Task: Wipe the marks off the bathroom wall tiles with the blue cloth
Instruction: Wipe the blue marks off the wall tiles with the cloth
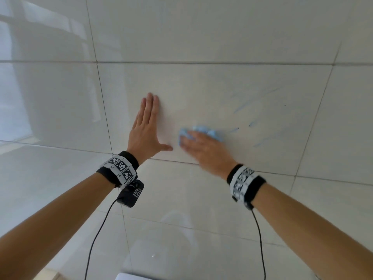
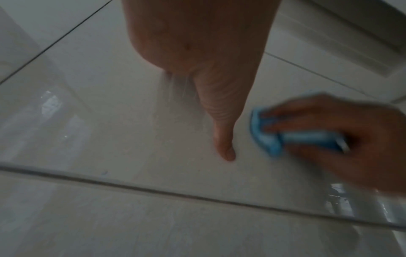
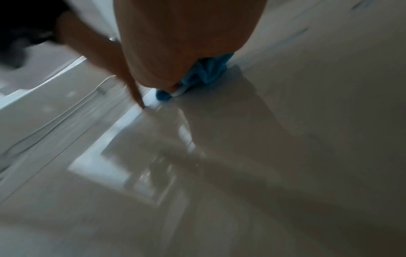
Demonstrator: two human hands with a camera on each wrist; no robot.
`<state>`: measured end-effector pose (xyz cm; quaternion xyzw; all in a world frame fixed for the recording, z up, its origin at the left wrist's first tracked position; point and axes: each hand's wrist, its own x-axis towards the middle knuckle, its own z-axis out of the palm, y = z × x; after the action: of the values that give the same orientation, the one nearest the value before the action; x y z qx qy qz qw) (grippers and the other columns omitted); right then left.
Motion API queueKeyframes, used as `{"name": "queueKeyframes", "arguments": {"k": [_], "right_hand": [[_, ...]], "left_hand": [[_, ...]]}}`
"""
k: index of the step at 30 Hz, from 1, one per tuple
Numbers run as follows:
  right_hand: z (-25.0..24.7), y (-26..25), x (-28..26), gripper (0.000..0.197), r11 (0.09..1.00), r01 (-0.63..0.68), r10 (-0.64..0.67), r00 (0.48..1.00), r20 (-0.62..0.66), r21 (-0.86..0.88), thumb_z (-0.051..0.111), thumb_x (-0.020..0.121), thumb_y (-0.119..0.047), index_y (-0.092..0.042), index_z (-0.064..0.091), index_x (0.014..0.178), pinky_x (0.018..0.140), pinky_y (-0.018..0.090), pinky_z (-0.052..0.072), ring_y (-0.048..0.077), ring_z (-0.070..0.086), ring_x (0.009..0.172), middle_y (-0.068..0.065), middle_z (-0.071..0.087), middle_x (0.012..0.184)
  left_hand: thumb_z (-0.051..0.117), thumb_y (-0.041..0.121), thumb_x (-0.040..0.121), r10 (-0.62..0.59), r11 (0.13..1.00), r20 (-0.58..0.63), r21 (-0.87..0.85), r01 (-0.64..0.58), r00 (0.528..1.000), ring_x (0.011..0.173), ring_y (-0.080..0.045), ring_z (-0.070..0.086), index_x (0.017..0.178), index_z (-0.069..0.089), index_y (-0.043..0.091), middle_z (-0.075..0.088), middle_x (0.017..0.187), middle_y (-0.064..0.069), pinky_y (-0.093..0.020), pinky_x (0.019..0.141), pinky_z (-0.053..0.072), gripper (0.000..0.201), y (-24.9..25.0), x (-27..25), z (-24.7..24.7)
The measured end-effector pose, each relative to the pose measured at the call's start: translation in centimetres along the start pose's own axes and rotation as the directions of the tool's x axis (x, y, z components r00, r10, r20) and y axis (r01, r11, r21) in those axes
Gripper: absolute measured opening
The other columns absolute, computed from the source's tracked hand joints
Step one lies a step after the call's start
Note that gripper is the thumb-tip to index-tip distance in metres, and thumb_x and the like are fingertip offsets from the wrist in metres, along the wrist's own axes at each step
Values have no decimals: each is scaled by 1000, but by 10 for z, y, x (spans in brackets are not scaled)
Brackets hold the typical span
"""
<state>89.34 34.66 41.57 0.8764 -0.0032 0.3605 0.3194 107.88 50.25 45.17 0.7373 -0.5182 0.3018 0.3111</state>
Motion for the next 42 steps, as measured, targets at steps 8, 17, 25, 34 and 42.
{"name": "queueKeyframes", "arguments": {"k": [8, 17, 25, 34, 42], "right_hand": [[-106, 103, 109, 38, 939, -338, 336, 847, -413, 72, 50, 93, -4, -14, 69, 124, 108, 38, 45, 30, 51, 131, -2, 62, 140], [22, -28, -28, 59, 998, -55, 56, 997, -53, 23, 59, 89, 3, -10, 50, 145, 112, 50, 42, 34, 42, 140, 10, 53, 152], [-7, 4, -23, 53, 997, -62, 61, 998, -18, -40, 50, 90, -2, -12, 60, 141, 116, 49, 42, 31, 50, 138, 7, 57, 149], [-156, 146, 83, 37, 901, -430, 417, 821, -391, 57, 55, 89, -1, -17, 68, 120, 102, 39, 47, 30, 51, 128, -2, 62, 136], [-20, 28, -12, 56, 996, -90, 89, 991, -102, -7, 60, 88, 4, -8, 56, 142, 116, 51, 41, 36, 51, 136, 11, 57, 148]], "left_hand": [[100, 55, 47, -24, 1000, 21, 11, 23, 999, 161, -21, -16, 166, -14, 13, -18, 175, -2, -44, 132, 14, 169, 5, 0, -1], [100, 57, 47, -27, 999, 5, 21, 27, 1000, 162, -22, -12, 166, -12, 14, -15, 175, -2, -43, 132, 12, 169, 6, -3, -3], [102, 52, 47, -52, 996, 18, 70, 51, 998, 162, -28, -12, 166, -14, 11, -17, 174, -8, -38, 128, 3, 170, 19, -3, -8], [102, 48, 50, 50, 996, 6, 70, -50, 999, 162, -28, -12, 165, -15, 13, -18, 174, -7, -43, 130, 9, 168, 57, 9, -8], [98, 59, 50, 73, 996, -18, 46, -72, 997, 163, -26, -8, 166, -7, 7, -10, 176, -7, -43, 132, 13, 165, 61, 10, 2]]}}
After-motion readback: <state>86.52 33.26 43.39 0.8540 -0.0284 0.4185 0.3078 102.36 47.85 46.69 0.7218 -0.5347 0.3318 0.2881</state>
